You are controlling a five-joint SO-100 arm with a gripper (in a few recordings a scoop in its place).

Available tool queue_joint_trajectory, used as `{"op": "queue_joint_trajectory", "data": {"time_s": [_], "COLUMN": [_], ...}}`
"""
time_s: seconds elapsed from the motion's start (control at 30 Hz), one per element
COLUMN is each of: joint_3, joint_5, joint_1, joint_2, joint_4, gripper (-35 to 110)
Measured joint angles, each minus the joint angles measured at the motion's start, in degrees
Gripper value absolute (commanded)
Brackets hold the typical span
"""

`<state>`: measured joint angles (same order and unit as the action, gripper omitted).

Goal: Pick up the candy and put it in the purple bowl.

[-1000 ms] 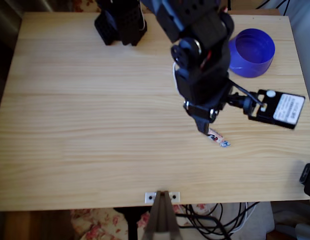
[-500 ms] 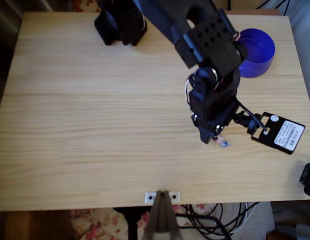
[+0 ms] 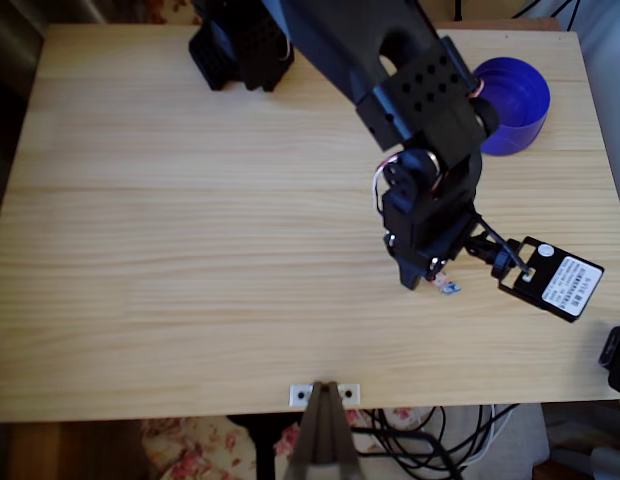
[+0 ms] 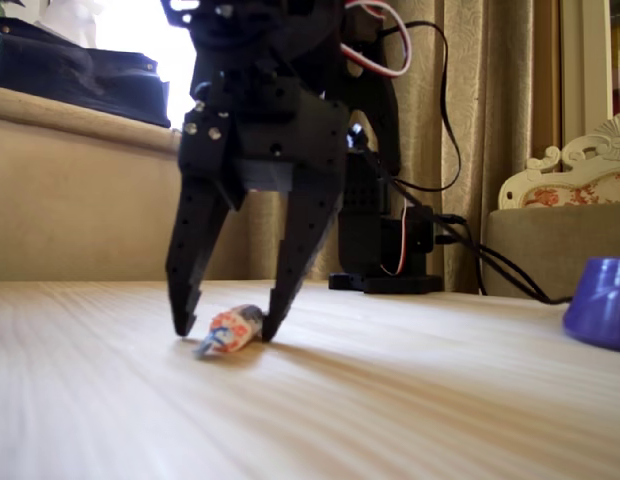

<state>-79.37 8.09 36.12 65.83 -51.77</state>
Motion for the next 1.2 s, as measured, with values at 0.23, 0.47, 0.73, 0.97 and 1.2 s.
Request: {"op": "queue_joint_trajectory", "data": {"time_s": [0.23, 0.47, 0.73, 0.97, 1.2], "joint_3": [3.08, 3.08, 4.57, 19.95, 31.29], "joint_5": [-0.88, -0.35, 0.53, -0.26, -5.36], "joint_1": [0.88, 1.05, 0.44, 6.15, 17.75], "joint_2": [-2.11, -2.11, 1.41, 6.24, 6.33], "joint_4": [0.0, -0.35, -5.54, -17.58, -25.22], "gripper": [0, 0, 0, -1, -1]}}
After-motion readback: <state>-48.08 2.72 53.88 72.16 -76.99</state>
